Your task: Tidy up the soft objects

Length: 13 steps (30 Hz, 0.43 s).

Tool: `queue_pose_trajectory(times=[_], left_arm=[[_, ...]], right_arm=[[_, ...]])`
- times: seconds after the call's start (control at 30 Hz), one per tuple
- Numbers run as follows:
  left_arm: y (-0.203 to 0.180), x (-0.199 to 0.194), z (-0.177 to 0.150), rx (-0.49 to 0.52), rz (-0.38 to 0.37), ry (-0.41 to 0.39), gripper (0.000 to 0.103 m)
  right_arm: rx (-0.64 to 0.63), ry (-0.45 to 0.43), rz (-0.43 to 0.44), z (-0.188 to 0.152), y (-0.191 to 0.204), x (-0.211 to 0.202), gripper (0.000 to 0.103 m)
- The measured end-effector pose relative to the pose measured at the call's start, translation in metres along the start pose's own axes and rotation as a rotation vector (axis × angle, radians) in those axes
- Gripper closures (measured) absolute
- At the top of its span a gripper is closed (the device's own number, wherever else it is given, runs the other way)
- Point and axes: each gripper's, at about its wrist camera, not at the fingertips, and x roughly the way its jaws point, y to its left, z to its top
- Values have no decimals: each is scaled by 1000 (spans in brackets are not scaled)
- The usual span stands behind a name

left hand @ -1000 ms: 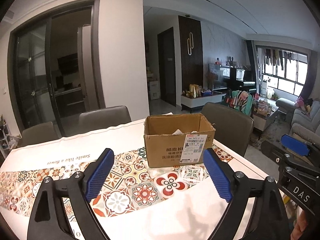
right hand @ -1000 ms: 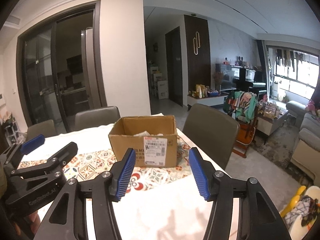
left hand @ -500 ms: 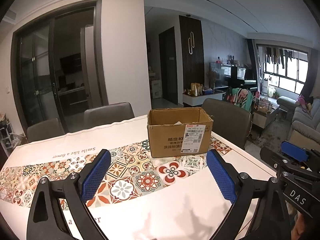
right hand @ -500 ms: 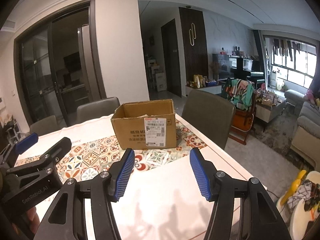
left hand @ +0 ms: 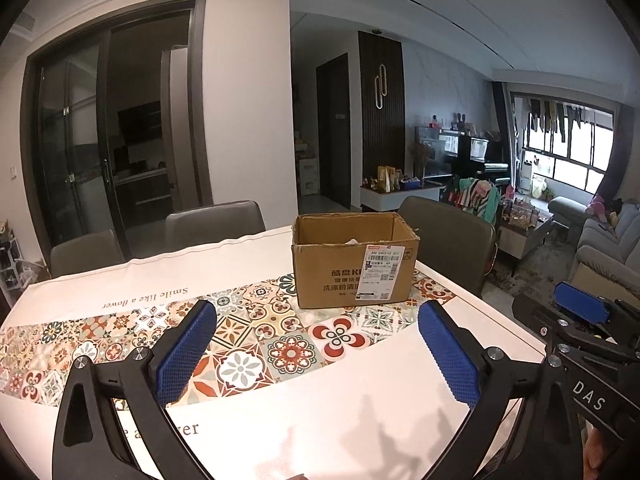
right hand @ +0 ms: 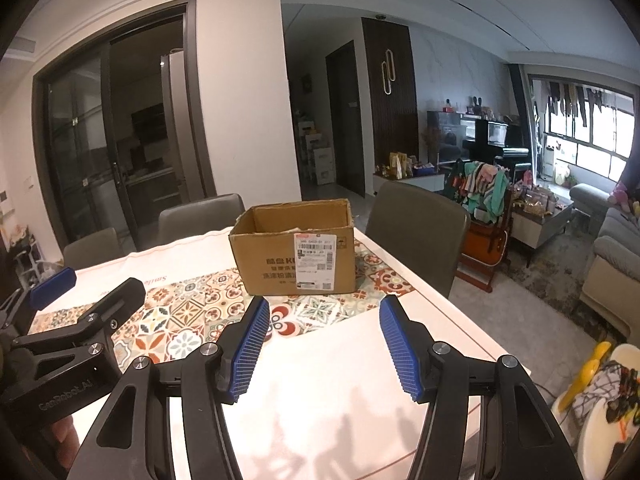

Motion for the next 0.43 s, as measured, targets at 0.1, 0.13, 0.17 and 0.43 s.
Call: queue_pose_trajectory(times=[0.1,0.13,0.17,0.43], left_arm=[[0,0,-1,-1,7,0,0],[1,0,-1,0,8,1,0],[1,0,-1,0,10,3,0],[0,5,-3,-1,9,15,0]], right_arm=[[0,0,4,-1,0,-1,44],[0,1,4,-2,0,0,44],[0,2,3,-1,1,0,44],[2,13,3,-3,1,2,44]])
